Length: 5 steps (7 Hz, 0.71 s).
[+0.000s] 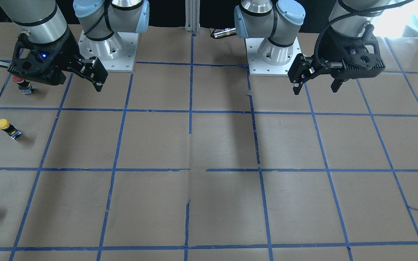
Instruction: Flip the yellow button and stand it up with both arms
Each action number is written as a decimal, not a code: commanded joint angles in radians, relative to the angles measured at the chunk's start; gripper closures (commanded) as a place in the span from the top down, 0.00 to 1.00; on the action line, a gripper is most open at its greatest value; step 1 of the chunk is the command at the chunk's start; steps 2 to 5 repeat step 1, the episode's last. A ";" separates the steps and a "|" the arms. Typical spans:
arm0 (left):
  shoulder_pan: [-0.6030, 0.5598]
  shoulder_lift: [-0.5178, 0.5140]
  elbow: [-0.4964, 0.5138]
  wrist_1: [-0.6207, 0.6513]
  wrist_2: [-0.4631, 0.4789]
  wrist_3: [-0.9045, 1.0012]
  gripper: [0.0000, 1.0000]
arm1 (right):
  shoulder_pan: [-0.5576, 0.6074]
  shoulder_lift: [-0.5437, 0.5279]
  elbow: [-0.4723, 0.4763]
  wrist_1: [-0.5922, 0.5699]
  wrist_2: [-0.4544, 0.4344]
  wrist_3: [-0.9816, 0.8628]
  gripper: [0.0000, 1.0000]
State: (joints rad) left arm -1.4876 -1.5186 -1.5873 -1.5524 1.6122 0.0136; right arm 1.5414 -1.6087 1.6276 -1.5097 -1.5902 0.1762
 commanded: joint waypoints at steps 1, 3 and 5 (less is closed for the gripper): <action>0.001 0.000 0.000 0.000 0.000 0.000 1.00 | 0.000 0.000 0.000 0.002 -0.001 0.000 1.00; 0.001 0.000 0.000 0.000 0.000 0.000 1.00 | 0.000 0.000 0.000 0.002 -0.001 0.000 1.00; 0.001 0.000 0.000 0.000 0.000 0.000 1.00 | 0.000 0.000 0.000 0.002 -0.001 0.000 1.00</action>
